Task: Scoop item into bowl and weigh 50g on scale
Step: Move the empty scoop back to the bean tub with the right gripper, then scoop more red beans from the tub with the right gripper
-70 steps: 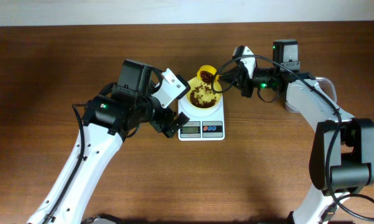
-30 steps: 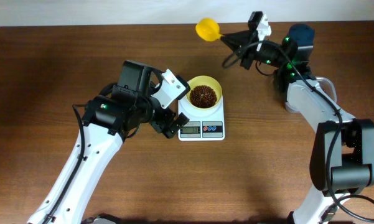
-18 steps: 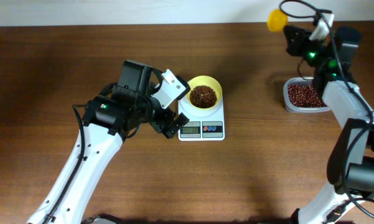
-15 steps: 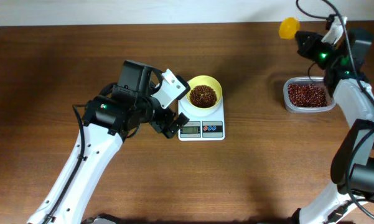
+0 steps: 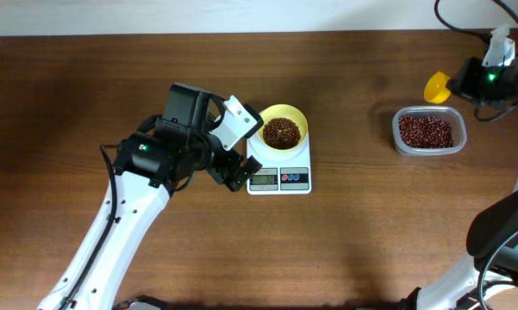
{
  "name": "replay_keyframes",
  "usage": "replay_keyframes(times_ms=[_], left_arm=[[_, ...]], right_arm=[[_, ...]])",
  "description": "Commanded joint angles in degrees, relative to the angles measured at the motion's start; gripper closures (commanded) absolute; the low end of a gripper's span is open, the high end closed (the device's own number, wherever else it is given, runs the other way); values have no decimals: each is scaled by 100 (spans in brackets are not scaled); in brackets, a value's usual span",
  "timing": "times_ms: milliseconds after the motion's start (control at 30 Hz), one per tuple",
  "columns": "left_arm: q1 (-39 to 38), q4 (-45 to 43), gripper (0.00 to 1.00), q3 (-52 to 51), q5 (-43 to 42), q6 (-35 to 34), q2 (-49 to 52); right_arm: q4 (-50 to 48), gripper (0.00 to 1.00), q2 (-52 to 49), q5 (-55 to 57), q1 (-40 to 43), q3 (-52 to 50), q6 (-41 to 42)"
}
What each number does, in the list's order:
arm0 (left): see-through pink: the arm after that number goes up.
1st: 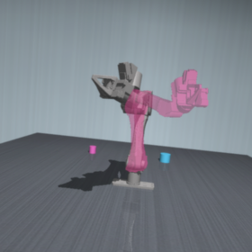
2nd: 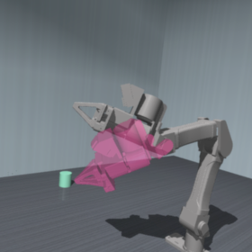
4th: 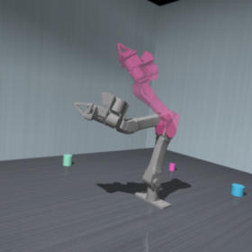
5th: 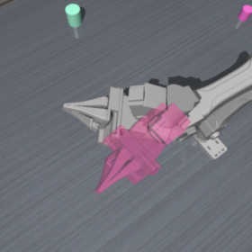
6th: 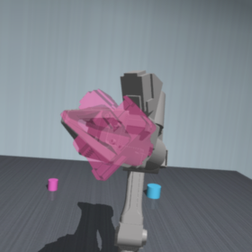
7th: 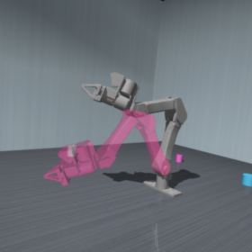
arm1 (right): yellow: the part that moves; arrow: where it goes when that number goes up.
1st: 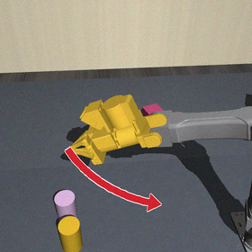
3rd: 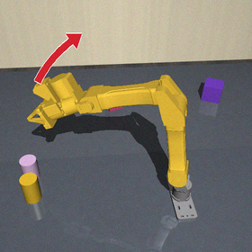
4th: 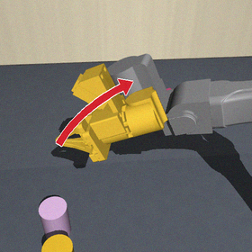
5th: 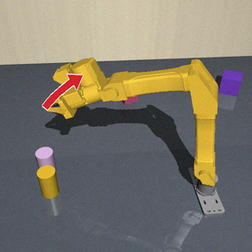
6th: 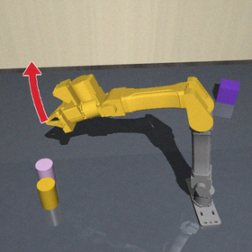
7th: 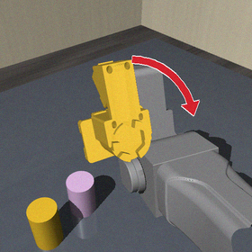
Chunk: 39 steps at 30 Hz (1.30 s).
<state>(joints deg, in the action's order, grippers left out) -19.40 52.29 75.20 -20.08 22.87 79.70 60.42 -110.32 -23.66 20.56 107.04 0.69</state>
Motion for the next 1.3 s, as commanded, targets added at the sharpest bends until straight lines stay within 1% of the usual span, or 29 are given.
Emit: replay_keyframes(times_ms=[0,33,167,400,500,600,767,833,967,1133,1200,1267], left_arm=[[0,-13,1,-17,-2,-35,-103],[0,-13,1,-17,-2,-33,-103],[0,-13,1,-17,-2,-35,-103],[0,-13,1,-17,-2,-35,-103],[0,-13,1,-17,-2,-35,-103],[0,-13,1,-17,-2,-35,-103],[0,-13,1,-17,-2,-35,-103],[0,-13,1,-17,-2,-35,-103],[0,-13,1,-17,-2,-33,-103],[0,-13,1,-17,-2,-33,-103],[0,-13,1,-17,-2,-35,-103],[0,-13,1,-17,-2,-35,-103]], right_arm=[[422,96,90,365,9,87,-527],[632,96,90,863,9,87,-544],[680,96,83,1550,9,-44,-671],[492,96,-44,1532,4,-1088,-669],[474,96,-44,1368,4,-1329,-669],[435,96,-44,1016,-33,-1331,-669],[136,96,-74,1045,-702,-1410,-669],[0,96,-76,1246,-822,-1480,-581],[24,96,-76,1405,-664,-1480,-584],[-24,96,-76,2124,-431,-1480,-601],[-68,96,-79,2024,-442,-1482,-627],[-70,96,-79,1631,-442,-1482,-627]])
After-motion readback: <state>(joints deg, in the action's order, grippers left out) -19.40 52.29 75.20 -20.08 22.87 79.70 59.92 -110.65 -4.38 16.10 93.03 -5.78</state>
